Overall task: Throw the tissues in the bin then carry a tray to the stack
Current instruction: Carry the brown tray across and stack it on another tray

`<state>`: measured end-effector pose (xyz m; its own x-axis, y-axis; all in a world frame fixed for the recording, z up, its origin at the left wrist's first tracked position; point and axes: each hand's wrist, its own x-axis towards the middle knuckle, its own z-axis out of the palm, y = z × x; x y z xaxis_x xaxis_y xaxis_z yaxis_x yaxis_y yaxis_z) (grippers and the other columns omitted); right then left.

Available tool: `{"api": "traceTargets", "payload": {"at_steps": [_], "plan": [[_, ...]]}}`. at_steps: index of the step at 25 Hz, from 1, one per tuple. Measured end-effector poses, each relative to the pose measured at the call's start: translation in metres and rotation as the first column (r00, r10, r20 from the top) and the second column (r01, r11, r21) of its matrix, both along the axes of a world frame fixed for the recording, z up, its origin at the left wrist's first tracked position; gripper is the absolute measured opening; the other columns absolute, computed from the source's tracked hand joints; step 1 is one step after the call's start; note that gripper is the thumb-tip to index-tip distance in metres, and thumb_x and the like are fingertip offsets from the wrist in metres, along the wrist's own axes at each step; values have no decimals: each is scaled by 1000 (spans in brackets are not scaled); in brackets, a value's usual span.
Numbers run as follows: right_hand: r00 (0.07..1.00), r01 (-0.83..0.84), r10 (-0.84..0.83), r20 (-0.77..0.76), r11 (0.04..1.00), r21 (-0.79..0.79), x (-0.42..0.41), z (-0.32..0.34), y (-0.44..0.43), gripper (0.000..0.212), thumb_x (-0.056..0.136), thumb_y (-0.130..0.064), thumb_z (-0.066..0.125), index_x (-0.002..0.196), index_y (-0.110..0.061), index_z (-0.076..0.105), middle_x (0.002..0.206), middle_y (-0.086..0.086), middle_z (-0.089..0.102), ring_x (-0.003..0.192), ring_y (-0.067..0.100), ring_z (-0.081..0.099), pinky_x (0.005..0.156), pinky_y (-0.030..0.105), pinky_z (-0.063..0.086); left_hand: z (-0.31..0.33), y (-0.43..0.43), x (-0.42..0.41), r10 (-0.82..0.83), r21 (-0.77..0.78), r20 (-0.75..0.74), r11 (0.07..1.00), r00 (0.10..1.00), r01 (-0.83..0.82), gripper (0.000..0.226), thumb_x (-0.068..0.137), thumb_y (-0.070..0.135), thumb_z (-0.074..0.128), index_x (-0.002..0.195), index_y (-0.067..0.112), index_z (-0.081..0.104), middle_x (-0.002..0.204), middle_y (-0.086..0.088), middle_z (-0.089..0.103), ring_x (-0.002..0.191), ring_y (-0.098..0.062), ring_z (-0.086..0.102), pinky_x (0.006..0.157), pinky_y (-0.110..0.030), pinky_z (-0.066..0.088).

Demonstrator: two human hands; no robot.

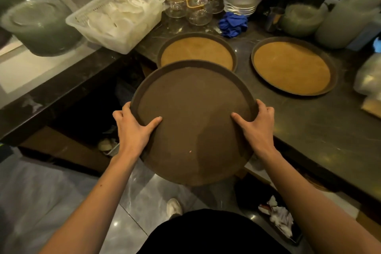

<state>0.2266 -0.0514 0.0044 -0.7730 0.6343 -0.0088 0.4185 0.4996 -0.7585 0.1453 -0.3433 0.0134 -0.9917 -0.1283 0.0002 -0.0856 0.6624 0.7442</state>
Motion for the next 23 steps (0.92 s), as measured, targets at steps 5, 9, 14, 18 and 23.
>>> {"api": "traceTargets", "payload": {"at_steps": [5, 9, 14, 18, 23], "plan": [[998, 59, -59, 32, 998, 19, -37, 1, -23, 88, 77, -48, 76, 147, -15, 35, 130, 7, 40, 115, 19, 46, 95, 30, 38, -12, -20, -52, -47, 13, 22, 999, 999, 47, 101, 66, 48, 83, 144, 10, 31, 133, -15, 34, 121, -33, 45, 104, -36, 37], [997, 73, -73, 39, 997, 14, -67, -3, -15, 86, 77, -47, 76, 146, -15, 35, 128, 7, 39, 119, 22, 45, 102, 34, 38, -26, -11, -91, -79, 19, 40, 997, 996, 78, 100, 65, 50, 82, 143, 12, 32, 131, -15, 34, 121, -34, 43, 107, -42, 37], [996, 78, -77, 40, 997, -11, -119, -14, 18, 85, 78, -45, 76, 145, -13, 36, 131, 9, 39, 121, 25, 45, 100, 34, 37, -39, 23, -145, -81, -4, 51, 997, 995, 81, 94, 67, 49, 81, 141, 13, 34, 132, -15, 34, 125, -34, 37, 109, -45, 34], [996, 74, -71, 59, 996, -58, -168, -22, 51, 86, 77, -45, 77, 145, -14, 36, 132, 10, 39, 123, 26, 44, 99, 32, 36, -38, 55, -188, -57, -26, 66, 998, 996, 58, 93, 68, 47, 81, 141, 12, 36, 131, -14, 34, 124, -32, 39, 109, -41, 35], [992, 79, -69, 104, 993, -89, -214, -35, 79, 87, 76, -44, 78, 145, -12, 36, 131, 11, 40, 124, 29, 43, 102, 36, 36, -39, 87, -233, -53, -50, 68, 997, 996, 56, 89, 70, 46, 80, 140, 12, 37, 127, -13, 35, 123, -30, 36, 106, -37, 33]]}}
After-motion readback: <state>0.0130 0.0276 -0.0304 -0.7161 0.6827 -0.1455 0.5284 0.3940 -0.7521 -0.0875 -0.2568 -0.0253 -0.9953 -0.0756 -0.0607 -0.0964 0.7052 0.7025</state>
